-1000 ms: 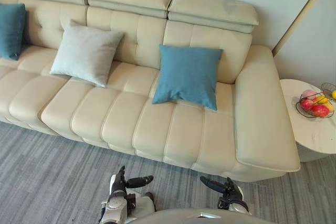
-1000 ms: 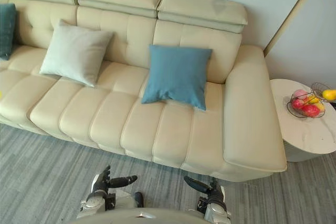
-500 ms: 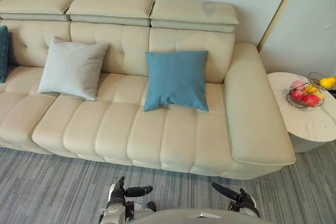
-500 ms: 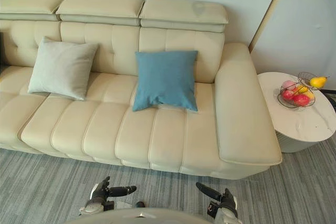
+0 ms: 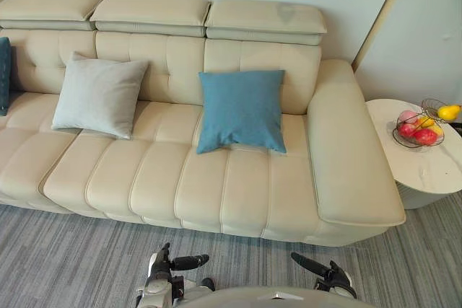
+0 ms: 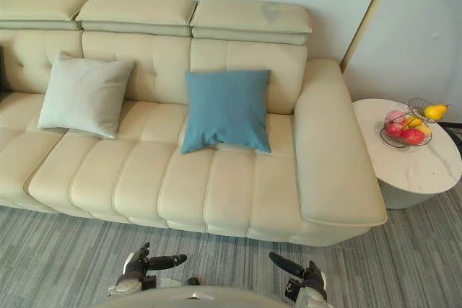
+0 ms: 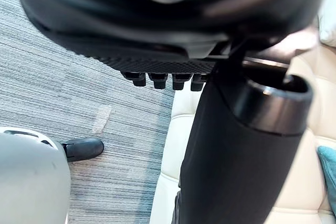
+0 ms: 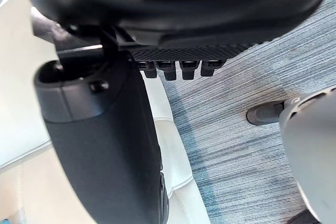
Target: Pick up cushions and gather them together orderly.
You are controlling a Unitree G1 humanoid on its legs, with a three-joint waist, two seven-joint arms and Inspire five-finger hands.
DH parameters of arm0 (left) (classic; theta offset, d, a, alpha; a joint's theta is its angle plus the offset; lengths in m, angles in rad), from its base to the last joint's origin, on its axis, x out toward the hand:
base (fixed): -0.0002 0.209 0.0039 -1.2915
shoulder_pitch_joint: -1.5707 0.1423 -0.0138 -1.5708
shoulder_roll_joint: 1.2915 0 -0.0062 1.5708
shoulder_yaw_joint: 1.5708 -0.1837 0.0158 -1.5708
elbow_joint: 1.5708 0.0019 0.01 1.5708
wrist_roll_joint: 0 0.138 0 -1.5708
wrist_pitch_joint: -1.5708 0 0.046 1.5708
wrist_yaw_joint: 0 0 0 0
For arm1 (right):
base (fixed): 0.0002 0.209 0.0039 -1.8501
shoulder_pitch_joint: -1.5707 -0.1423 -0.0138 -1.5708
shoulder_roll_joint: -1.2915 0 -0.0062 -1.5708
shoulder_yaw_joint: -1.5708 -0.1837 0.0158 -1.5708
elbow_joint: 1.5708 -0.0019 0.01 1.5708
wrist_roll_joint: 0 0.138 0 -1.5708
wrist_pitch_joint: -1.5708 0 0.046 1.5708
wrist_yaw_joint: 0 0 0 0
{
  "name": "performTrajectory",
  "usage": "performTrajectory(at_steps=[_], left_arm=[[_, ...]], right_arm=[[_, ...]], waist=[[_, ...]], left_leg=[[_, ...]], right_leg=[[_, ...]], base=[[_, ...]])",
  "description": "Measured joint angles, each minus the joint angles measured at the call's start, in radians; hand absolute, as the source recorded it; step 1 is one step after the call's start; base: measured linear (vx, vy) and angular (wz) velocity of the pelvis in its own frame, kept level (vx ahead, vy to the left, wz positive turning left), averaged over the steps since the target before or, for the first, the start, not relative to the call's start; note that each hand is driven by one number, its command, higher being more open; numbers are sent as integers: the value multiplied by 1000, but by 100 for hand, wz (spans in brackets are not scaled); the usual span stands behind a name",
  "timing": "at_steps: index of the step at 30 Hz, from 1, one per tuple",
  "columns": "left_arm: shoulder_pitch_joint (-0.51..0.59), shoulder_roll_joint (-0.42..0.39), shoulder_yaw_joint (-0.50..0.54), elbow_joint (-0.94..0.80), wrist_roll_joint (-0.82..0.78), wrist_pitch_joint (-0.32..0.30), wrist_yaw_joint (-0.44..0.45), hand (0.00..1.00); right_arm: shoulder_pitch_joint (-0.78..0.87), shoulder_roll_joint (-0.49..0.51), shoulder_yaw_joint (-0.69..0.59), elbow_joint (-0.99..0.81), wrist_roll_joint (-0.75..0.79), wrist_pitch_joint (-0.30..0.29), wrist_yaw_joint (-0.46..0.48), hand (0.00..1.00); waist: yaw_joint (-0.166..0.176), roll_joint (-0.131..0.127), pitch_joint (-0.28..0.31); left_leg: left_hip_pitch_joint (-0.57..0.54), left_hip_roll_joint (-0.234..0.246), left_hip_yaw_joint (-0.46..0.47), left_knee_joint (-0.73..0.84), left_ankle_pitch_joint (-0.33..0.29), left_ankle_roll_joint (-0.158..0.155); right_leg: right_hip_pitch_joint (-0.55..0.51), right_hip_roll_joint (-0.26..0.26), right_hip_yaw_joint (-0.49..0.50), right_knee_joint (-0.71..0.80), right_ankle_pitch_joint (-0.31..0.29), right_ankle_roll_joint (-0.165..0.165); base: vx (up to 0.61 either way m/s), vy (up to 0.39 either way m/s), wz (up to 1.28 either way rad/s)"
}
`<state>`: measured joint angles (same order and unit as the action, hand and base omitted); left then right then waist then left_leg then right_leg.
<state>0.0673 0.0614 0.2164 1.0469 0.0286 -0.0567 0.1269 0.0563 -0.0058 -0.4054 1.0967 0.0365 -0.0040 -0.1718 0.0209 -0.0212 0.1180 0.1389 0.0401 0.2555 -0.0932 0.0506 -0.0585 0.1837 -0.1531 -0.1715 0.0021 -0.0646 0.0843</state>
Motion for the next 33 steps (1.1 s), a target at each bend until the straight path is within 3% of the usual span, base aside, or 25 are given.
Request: performTrajectory(at_steps=[11, 13, 14, 17, 18, 20, 22, 23, 24, 25, 26, 27, 28, 29, 31, 33], left_arm=[[-3, -35, 47, -2, -22, 15, -3, 100], [-9, -47, 87, -2, -23, 16, -4, 100], [-13, -58, 100, -4, -28, 15, -4, 100], [-15, -73, 114, -3, -31, 15, -3, 100], [-16, -80, 124, -2, -38, 15, -2, 100], [-19, -77, 131, -3, -38, 15, -3, 100], [-20, -76, 133, -4, -38, 14, -1, 100], [-21, -63, 133, -6, -38, 15, -2, 100], [-22, -62, 133, -5, -36, 17, -1, 100], [-22, -53, 111, -3, -39, 19, 1, 100], [-20, -51, 103, -1, -38, 19, 3, 100], [-14, -48, 80, 0, -38, 20, 3, 100], [-12, -47, 74, 0, -38, 19, 0, 100], [-12, -47, 74, 1, -38, 19, 0, 100], [-25, -43, 62, 20, -38, 23, -6, 100], [-38, -38, 28, 37, -35, 24, -7, 100]], right_arm=[[16, 5, 57, -71, 0, 23, 8, 100], [17, 14, 77, -91, -14, 23, 7, 100], [17, 15, 86, -99, -16, 23, 7, 100], [16, 7, 95, -104, -15, 22, 5, 100], [15, 5, 98, -110, -17, 22, 1, 100], [14, 1, 136, -124, -35, 21, -1, 100], [-5, -1, 161, -127, -37, 21, -2, 100], [-31, 13, 160, -128, -38, 21, -6, 100], [-36, 15, 158, -130, -38, 24, -4, 100], [-42, 10, 160, -129, -43, 24, -4, 100], [-39, 7, 160, -128, -44, 23, -4, 100], [-36, -2, 160, -120, -45, 22, -5, 100], [-36, -9, 159, -110, -55, 22, -6, 100], [-37, -9, 159, -109, -57, 22, -6, 100], [-44, -33, 151, -99, -73, 20, -8, 100], [-54, -50, 150, -98, -72, 20, -10, 100]], waist=[[-3, 20, 16], [-2, 15, 19], [-1, 12, 21], [-4, 29, 23], [-7, 37, 23], [-6, 31, 25], [-2, 29, 26], [5, 23, 32], [4, 21, 33], [2, 16, 41], [1, 17, 40], [0, 21, 39], [1, 27, 39], [1, 28, 40], [-7, 38, 50], [-20, 48, 57]], left_leg=[[47, 79, 166, 17, -19, -39], [13, 93, 168, 108, -48, -39], [-11, 97, 129, 160, -58, -25], [-30, 113, 88, 221, -103, -11], [-29, 127, 103, 246, -136, -11], [-23, 143, 167, 263, -165, -22], [-20, 162, 247, 259, -193, -33], [-17, 183, 354, 257, -200, -55], [-16, 183, 368, 258, -200, -55], [32, 179, 481, 235, -196, -66], [42, 182, 506, 233, -200, -70], [63, 189, 545, 229, -203, -76], [89, 199, 596, 214, -186, -105], [91, 199, 601, 213, -185, -106], [102, 206, 578, 199, -142, -96], [89, 246, 549, 298, -136, -91]], right_leg=[[-64, 64, 151, 43, 8, 1], [-101, 72, 213, 68, 8, -2], [-131, 72, 255, 89, 8, -3], [-177, 88, 314, 128, 11, -4], [-211, 109, 347, 159, 12, -3], [-264, 138, 398, 199, 26, -2], [-325, 166, 386, 205, 70, -7], [-376, 141, 224, 196, 84, -80], [-385, 130, 190, 207, 77, -88], [-411, -8, -180, 301, 11, -112], [-401, -44, -276, 317, 7, -118], [-375, -102, -440, 344, 3, -126], [-356, -129, -580, 354, 9, -128], [-357, -129, -586, 354, 10, -127], [-397, -79, -524, 368, -9, -146], [-412, -66, -486, 395, -44, -156]], base=[[-47, -49, -44], [27, -87, -90], [51, -136, -98], [14, -58, -80], [-53, 32, -87], [-99, 43, -128], [-139, 13, -170], [-152, -10, -149], [-156, 9, -229], [-57, 29, -151], [1, 12, -179], [66, -30, -128], [183, -60, -107], [202, -87, -114], [178, -151, -97], [168, -218, -61]])
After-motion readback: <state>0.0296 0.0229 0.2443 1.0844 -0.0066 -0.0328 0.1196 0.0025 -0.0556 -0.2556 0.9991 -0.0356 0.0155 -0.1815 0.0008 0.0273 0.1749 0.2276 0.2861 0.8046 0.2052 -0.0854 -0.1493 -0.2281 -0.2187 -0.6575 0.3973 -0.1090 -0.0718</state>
